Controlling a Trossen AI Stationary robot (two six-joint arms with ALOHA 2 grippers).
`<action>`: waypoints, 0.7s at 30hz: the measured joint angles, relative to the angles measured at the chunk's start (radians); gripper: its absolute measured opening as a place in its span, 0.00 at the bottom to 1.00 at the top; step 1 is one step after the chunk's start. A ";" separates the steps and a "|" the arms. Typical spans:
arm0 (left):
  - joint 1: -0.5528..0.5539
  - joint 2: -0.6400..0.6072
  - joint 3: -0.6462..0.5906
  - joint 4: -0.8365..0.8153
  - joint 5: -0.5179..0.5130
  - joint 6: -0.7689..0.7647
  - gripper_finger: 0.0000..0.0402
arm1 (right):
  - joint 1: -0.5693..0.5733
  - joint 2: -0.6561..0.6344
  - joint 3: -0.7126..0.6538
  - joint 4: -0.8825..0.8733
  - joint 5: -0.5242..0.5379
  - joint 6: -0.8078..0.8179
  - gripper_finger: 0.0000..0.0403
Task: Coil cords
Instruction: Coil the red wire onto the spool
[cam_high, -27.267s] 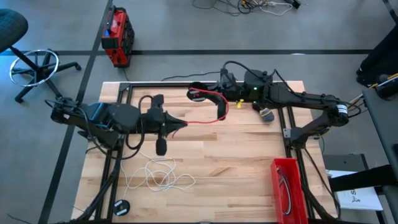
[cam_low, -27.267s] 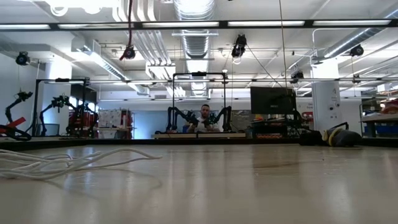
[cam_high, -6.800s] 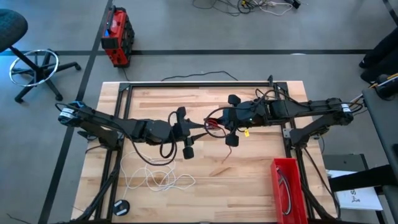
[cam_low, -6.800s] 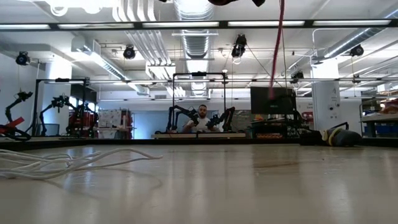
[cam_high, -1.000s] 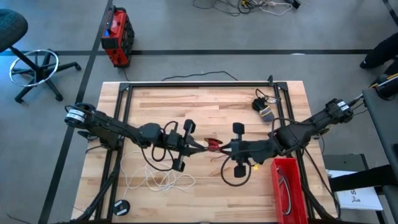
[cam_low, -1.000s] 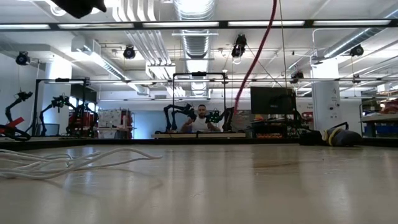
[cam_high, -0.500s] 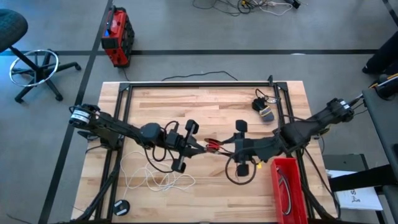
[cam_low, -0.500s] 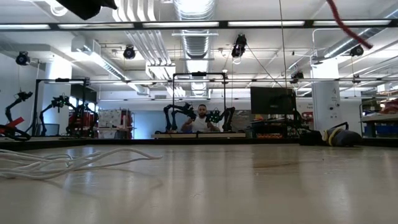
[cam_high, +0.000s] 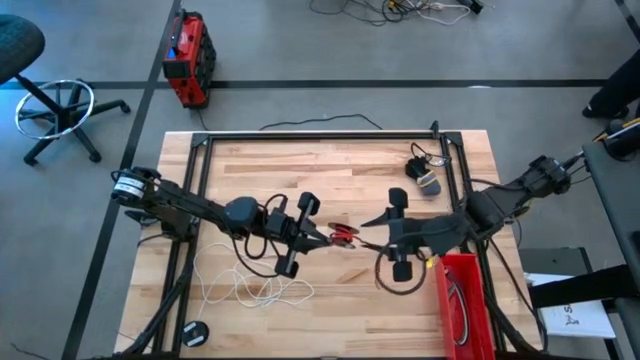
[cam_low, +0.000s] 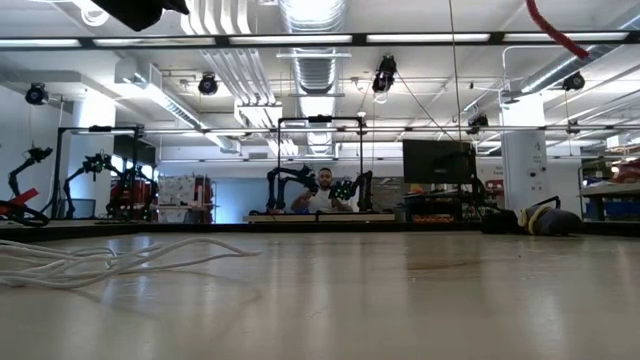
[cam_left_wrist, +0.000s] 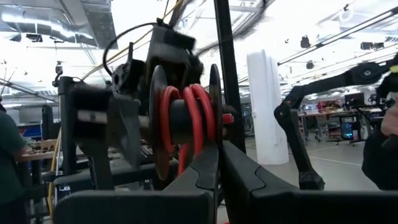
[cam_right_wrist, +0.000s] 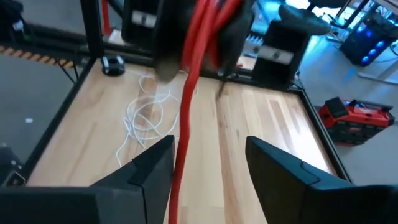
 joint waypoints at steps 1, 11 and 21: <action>0.000 0.000 -0.001 -0.001 0.000 0.000 0.00 | 0.000 -0.006 0.007 0.002 0.001 0.000 0.47; 0.000 0.000 -0.006 -0.004 -0.002 0.002 0.00 | 0.000 -0.011 0.021 0.045 0.068 -0.031 0.41; 0.000 0.000 -0.006 -0.015 -0.002 0.002 0.00 | 0.004 -0.020 0.021 0.069 0.016 -0.018 0.36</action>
